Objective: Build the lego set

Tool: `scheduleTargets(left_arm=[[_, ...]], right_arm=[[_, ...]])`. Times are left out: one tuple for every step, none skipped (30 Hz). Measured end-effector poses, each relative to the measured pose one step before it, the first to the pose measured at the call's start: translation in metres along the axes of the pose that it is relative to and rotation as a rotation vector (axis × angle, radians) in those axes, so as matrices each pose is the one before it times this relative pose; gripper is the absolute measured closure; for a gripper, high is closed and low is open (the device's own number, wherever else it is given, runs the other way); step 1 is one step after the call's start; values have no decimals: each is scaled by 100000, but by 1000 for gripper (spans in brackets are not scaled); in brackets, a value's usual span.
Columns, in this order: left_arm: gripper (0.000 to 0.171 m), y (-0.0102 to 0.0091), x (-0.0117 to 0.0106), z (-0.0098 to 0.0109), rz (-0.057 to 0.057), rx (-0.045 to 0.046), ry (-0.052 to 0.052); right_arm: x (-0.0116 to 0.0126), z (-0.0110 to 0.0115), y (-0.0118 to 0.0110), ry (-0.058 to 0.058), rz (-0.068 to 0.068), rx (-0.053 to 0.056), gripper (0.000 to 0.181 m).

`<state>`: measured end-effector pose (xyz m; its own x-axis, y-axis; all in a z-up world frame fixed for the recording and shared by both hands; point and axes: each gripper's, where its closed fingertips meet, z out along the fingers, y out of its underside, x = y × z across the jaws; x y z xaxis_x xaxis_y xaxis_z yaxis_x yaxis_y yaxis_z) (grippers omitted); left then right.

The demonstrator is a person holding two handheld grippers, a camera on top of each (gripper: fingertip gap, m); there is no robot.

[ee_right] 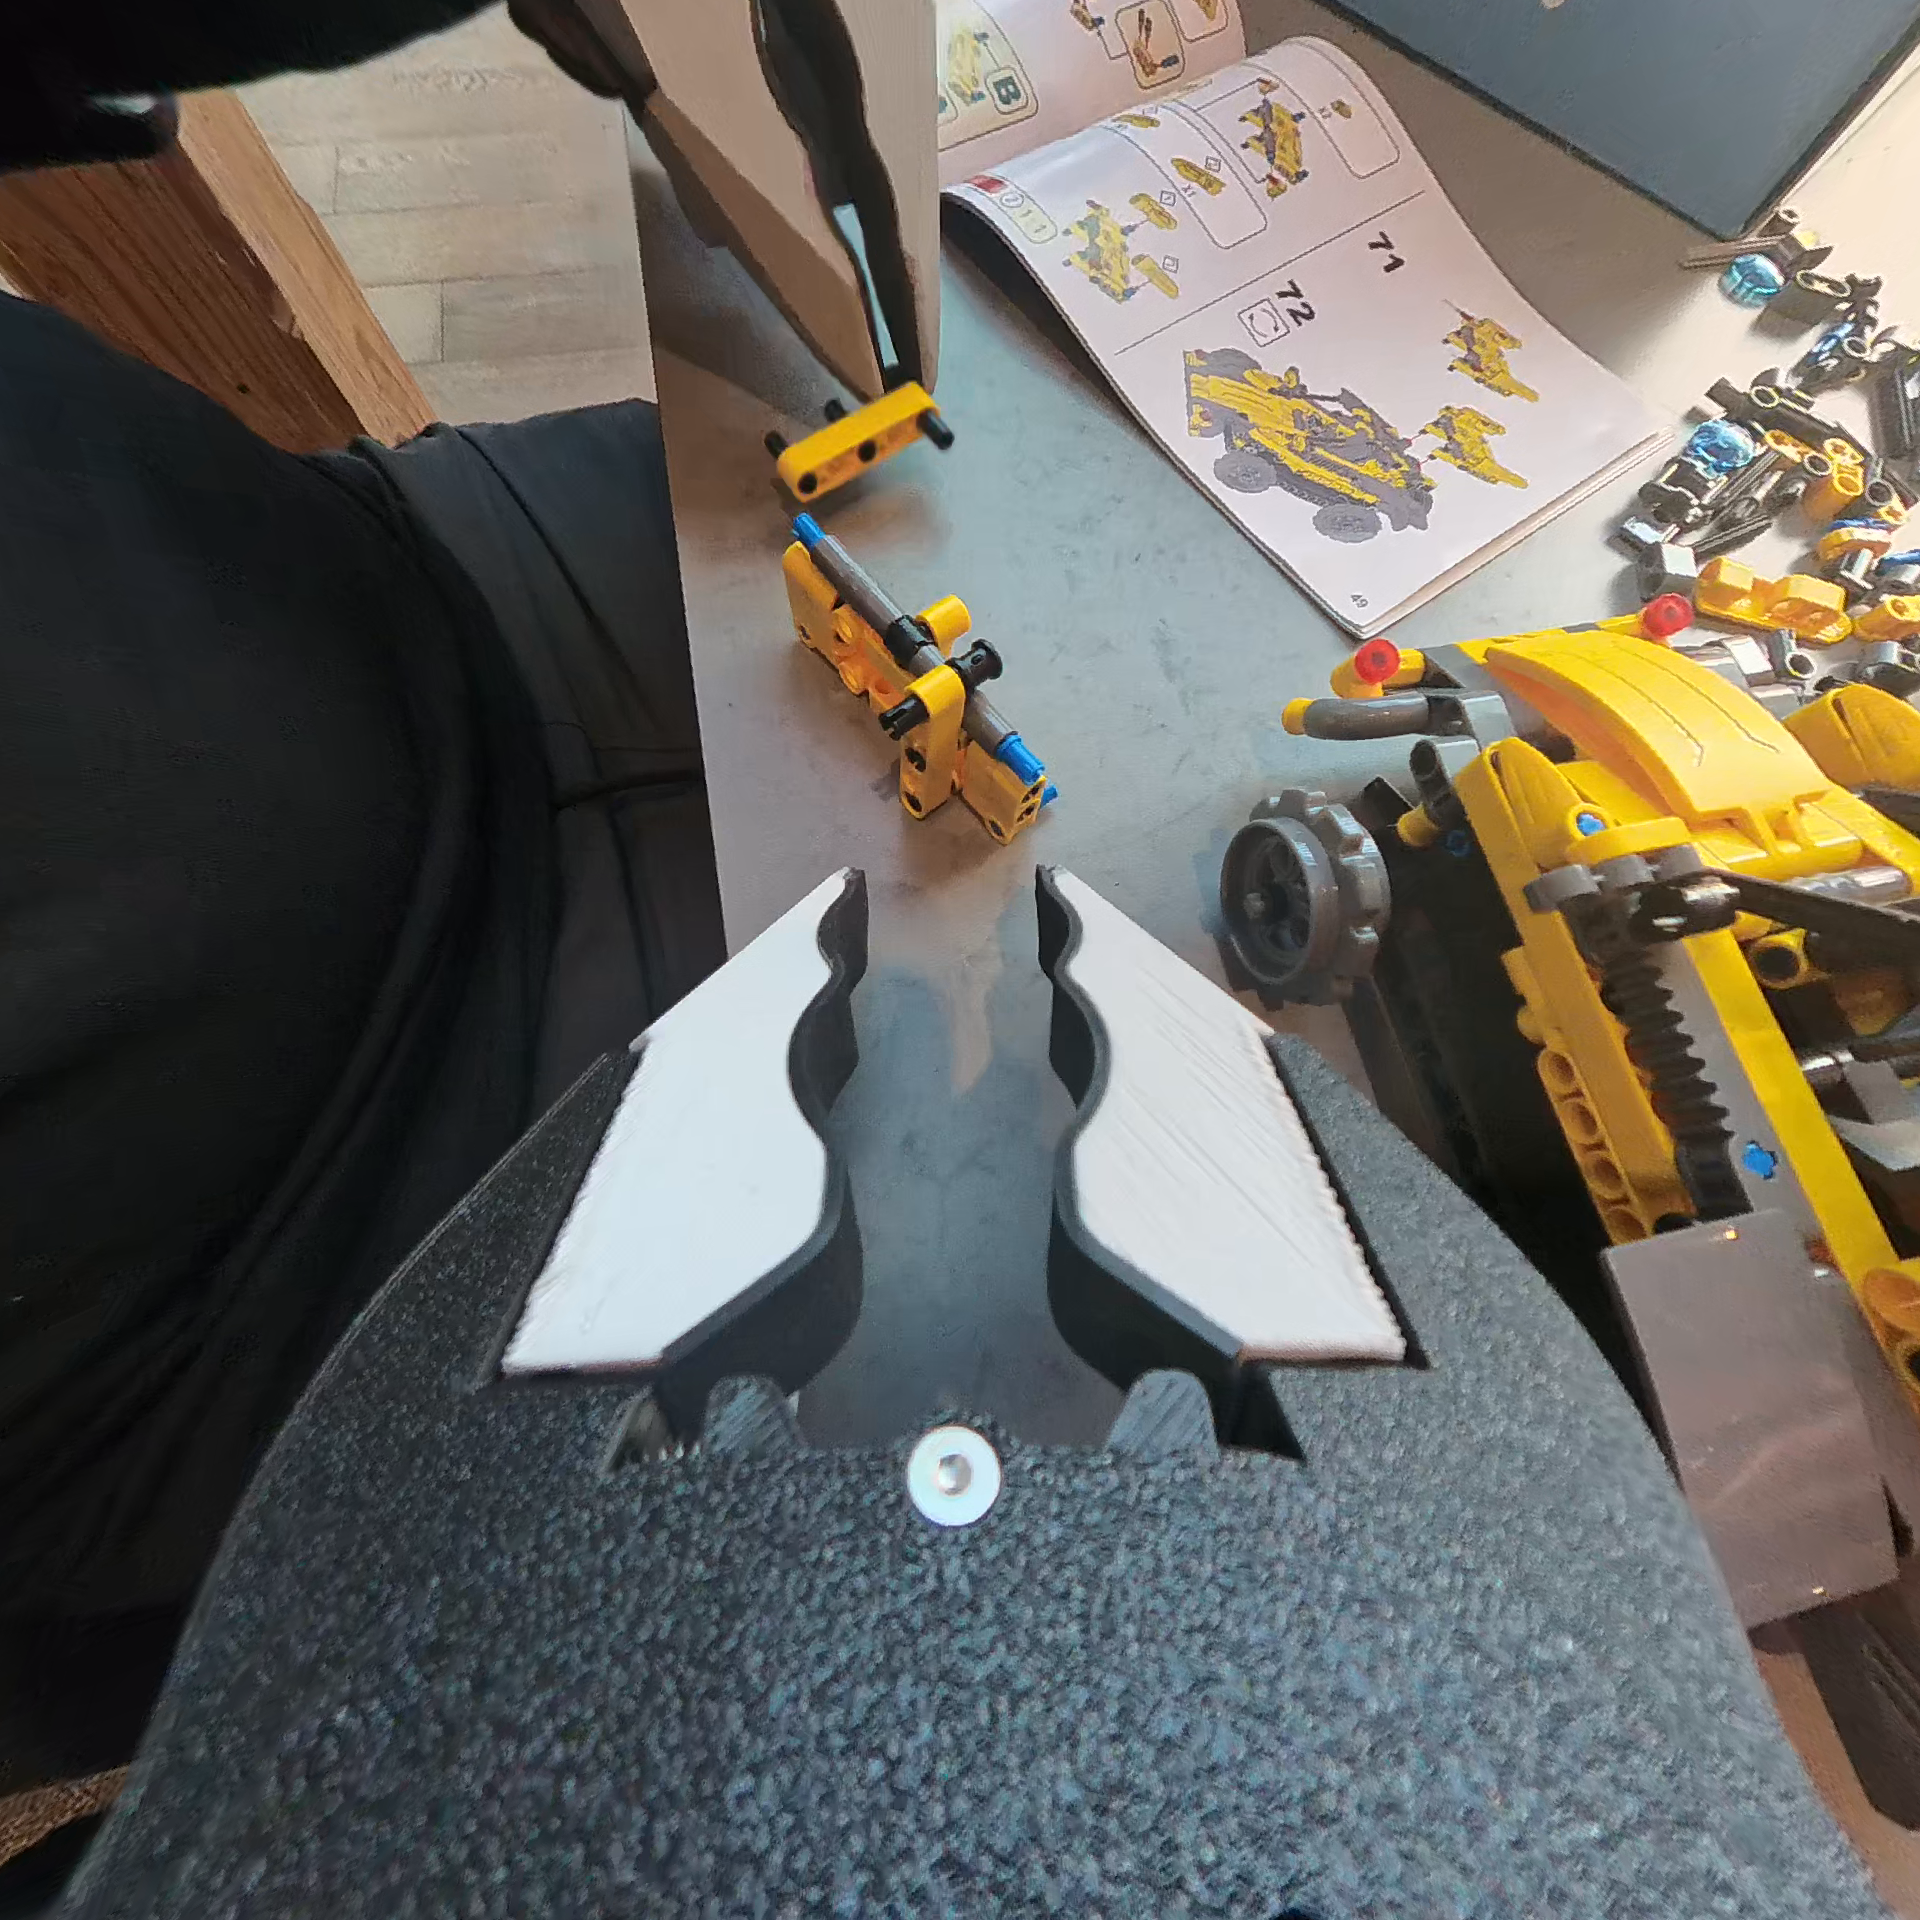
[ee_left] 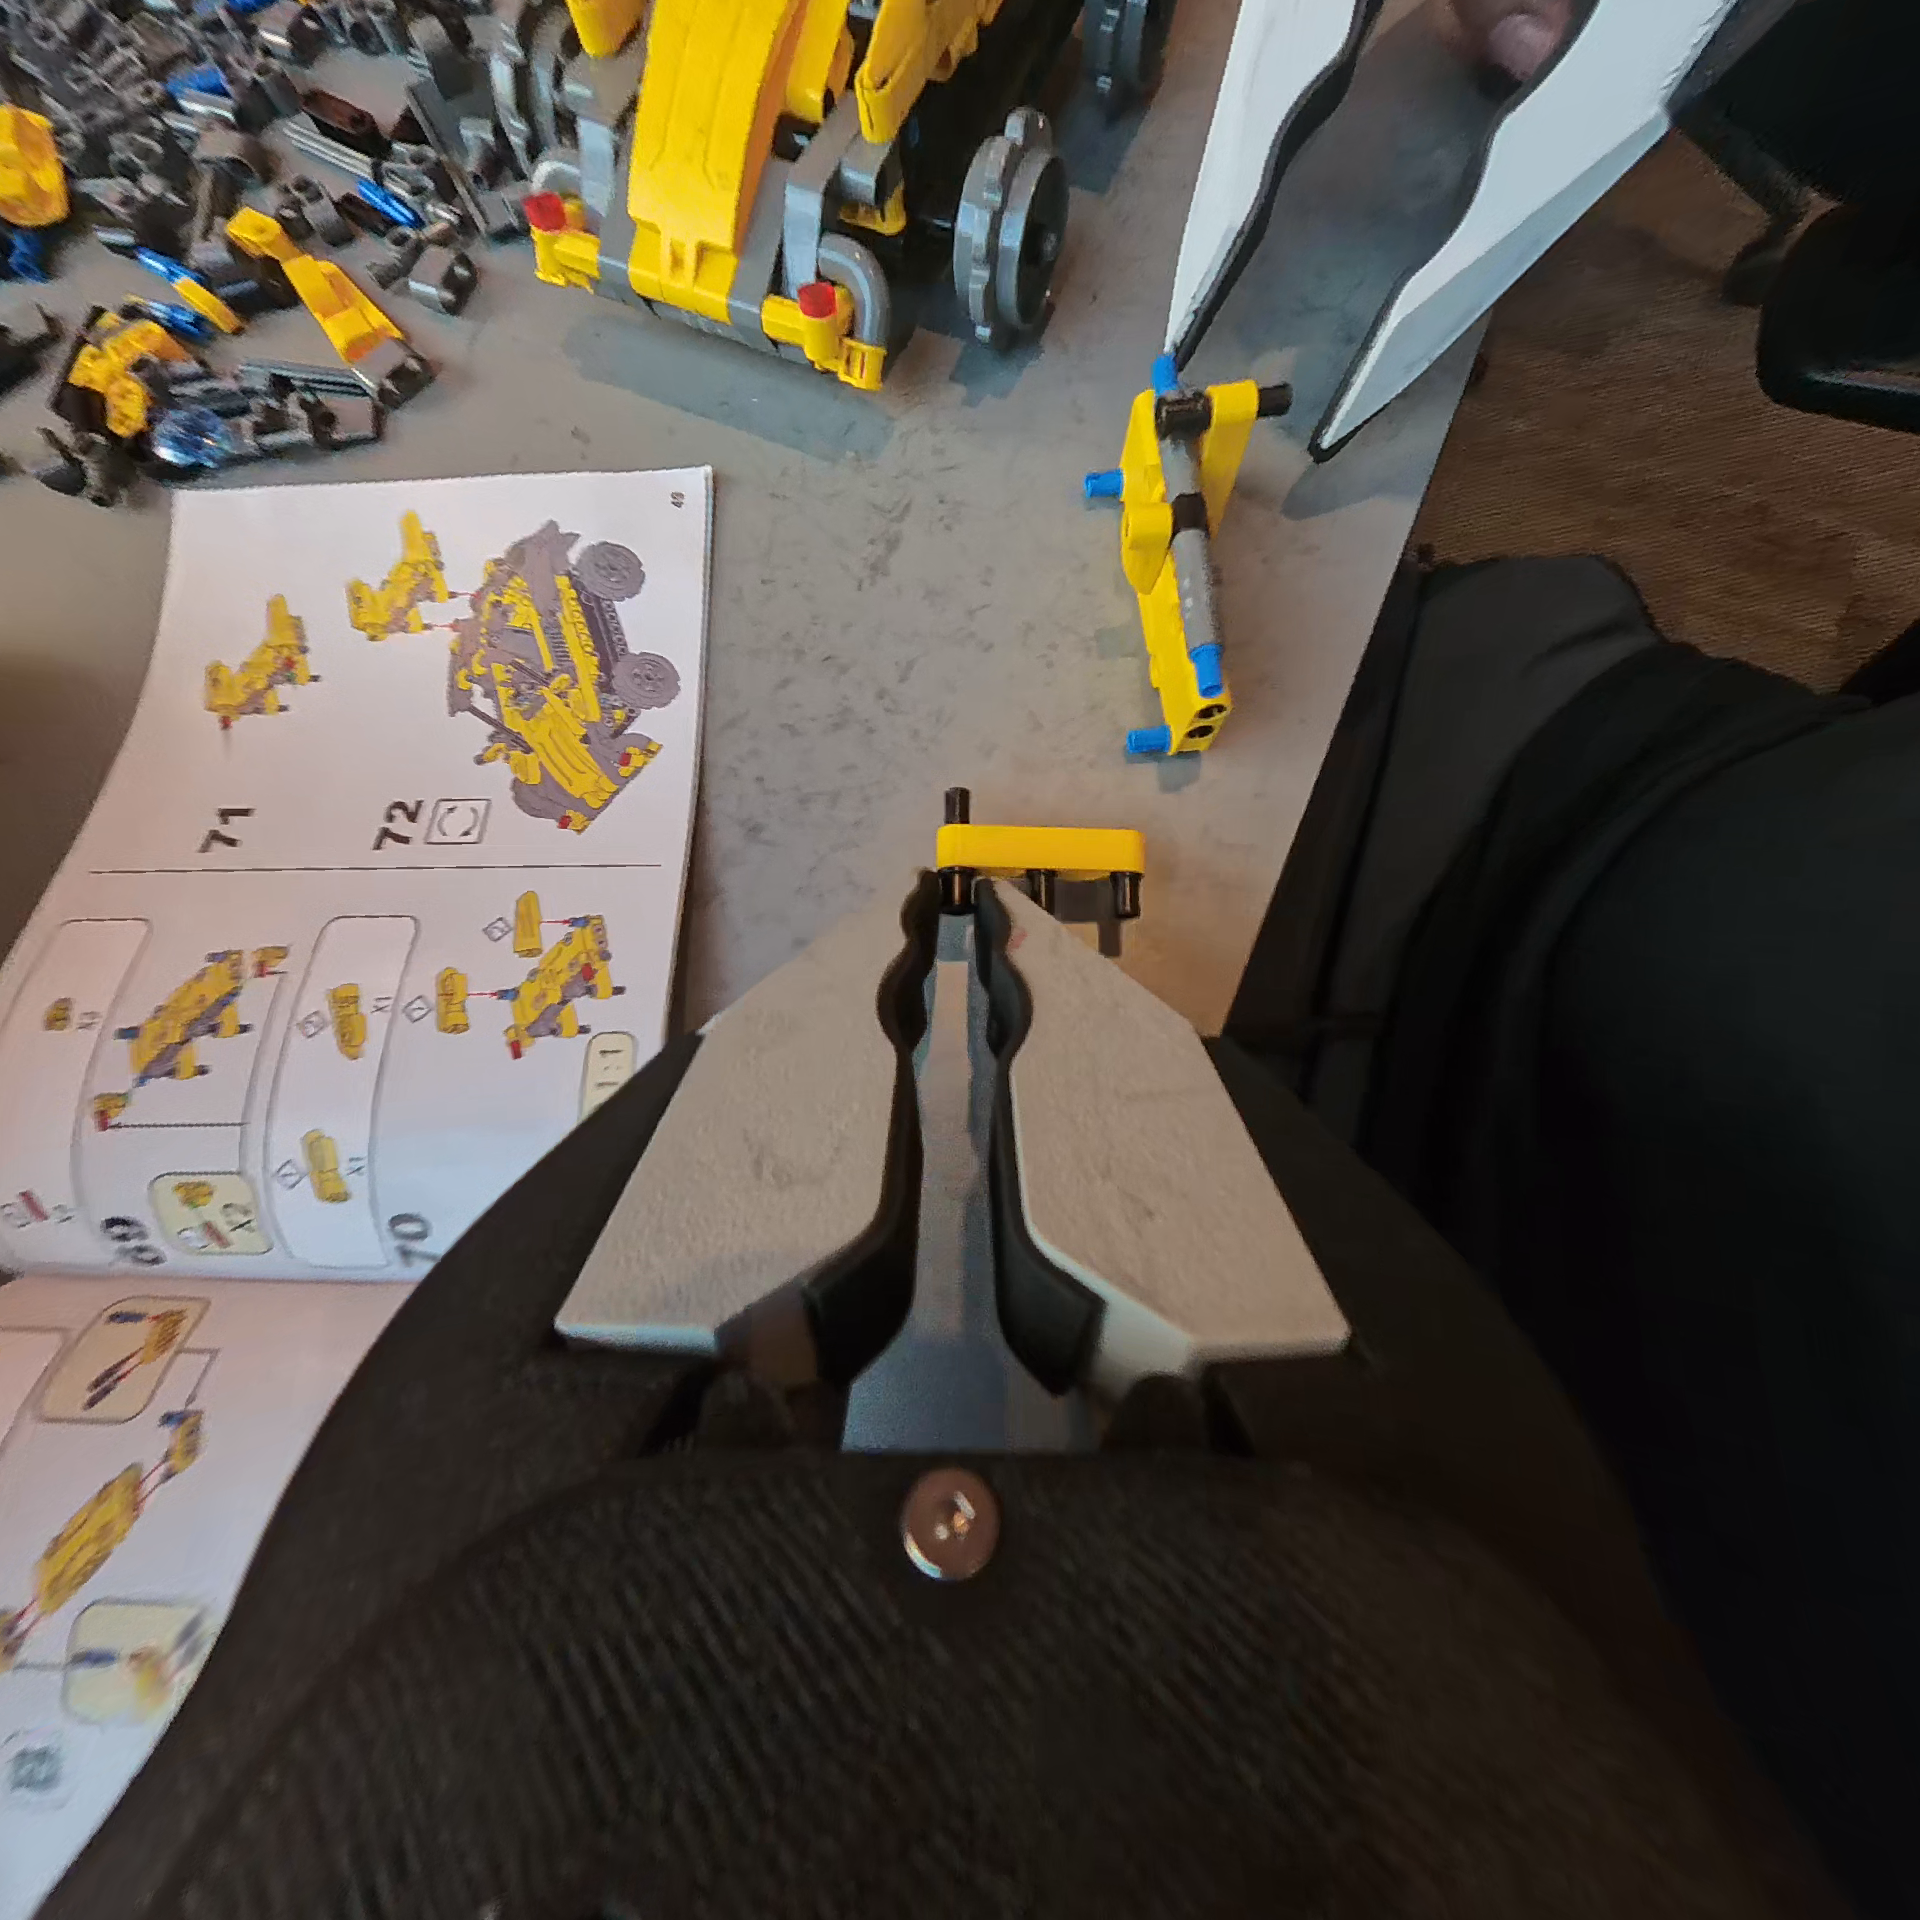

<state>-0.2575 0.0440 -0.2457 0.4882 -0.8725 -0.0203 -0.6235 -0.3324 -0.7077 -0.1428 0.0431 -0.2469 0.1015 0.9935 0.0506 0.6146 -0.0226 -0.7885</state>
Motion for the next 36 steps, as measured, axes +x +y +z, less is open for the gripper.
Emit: scheduleTargets(left_arm=[[168, -230, -172, -420, 785, 80, -1750], [168, -282, -216, -440, 1055, 193, -2205], [168, -314, -197, -428, 1011, 335, -2291], [168, -331, -132, -380, 522, 484, -1851], [168, -339, 36, -311, -488, 559, -631], [168, -315, 198, -238, -1546, 546, 643], [168, -258, 235, -167, -2002, 402, 950], [168, -171, 156, -117, -1694, 84, 440], [168, -93, 75, -94, -1038, -191, -212], [168, -54, 55, -83, -554, -332, -481], [168, -78, 109, -64, -380, -272, -292], [168, -126, 208, -40, -434, -127, 334], [168, -134, 355, -31, -631, -157, 1201], [168, -160, 352, -13, -918, -3, 1241], [168, -168, 271, -3, -1060, 226, 857], [168, -63, 177, 18, -997, -147, 564], [168, 33, 21, 46, -800, -498, -136], [168, 75, -49, 35, -606, -371, -354], [168, 78, 32, 31, -734, -189, 327], [168, 61, 163, 35, -1076, -37, 1134], [168, 23, 240, 52, -1178, 24, 1578], [168, 16, 288, 77, -831, -147, 1601], [168, 52, 233, 106, -296, -510, 1006], [168, 80, 111, 120, 159, -771, -98], [168, 121, 26, 120, 440, -951, -711], [168, 129, 70, 122, 420, -912, -529], [168, 63, 112, 123, 170, -490, -35], [168, -4, 146, 147, -138, 55, 392], [168, -79, 105, 170, -410, 501, 373], [168, -44, 54, 196, -505, 396, 206], [168, 69, -47, 197, -352, -250, -227], [167, 85, -106, 123, -245, -267, -500], [167, -16, -45, 16, -458, 290, -2], [167, -90, 8, -80, -665, 660, 376], [167, -199, 14, -133, -588, 1160, 301], [167, -204, 1, -145, -564, 1167, 245]], right_arm=[[25, -36, -40, 261, -23, 338, 149], [102, -66, -83, 847, -11, 650, 149], [206, -122, -160, 1746, 68, 1263, 150], [333, -201, -240, 2516, 253, 1940, 150], [384, -261, -344, 2994, 431, 2617, 150], [348, -321, -459, 3006, 440, 3284, 150], [403, -353, -618, 3575, 995, 3927, 150], [389, -366, -801, 4207, 1392, 4188, 151], [70, -329, -982, 3088, 686, 3331, 150], [-474, -271, -1170, 1018, -570, 1945, 148], [-823, -123, -1248, 236, -2156, 622, 144], [-952, 40, -1116, 651, -3626, -835, 143], [-880, 241, -828, 1998, -3963, -2487, 142], [-642, 322, -545, 4068, -3752, -4044, 142], [-609, 350, -375, 4641, -3927, -4602, 141], [-869, 360, -307, 2863, -4705, -4089, 141], [-1040, 345, -356, 1175, -4726, -2974, 139], [-1060, 277, -504, 435, -4332, -1085, 138], [-993, 271, -528, -22, -3486, -60, 138], [-725, 311, -299, 612, -3097, -894, 138], [-360, 379, 24, 1927, -3146, -2332, 137], [-231, 442, 203, 1714, -2813, -2649, 137], [-64, 461, 278, 1829, -1575, -2305, 137], [43, 403, 245, 1655, 186, -1552, 137], [82, 321, 164, 984, 1590, -671, 139], [66, 299, 113, 262, 1456, -318, 139], [-42, 317, 187, -433, 232, -804, 140], [87, 379, 358, 549, -1074, -1876, 143], [262, 392, 471, 1970, -1662, -2569, 143], [95, 342, 350, 1112, -1415, -1850, 144], [-97, 220, 166, -33, -906, -514, 147], [-94, 53, 25, 179, -818, 660, 153], [-108, -21, 9, 186, -1367, 755, 162], [-118, 31, 106, 207, -1797, -327, 164], [3, 92, 290, 780, -2258, -1730, 165], [131, 27, 75, 1525, -1289, -358, 165]])
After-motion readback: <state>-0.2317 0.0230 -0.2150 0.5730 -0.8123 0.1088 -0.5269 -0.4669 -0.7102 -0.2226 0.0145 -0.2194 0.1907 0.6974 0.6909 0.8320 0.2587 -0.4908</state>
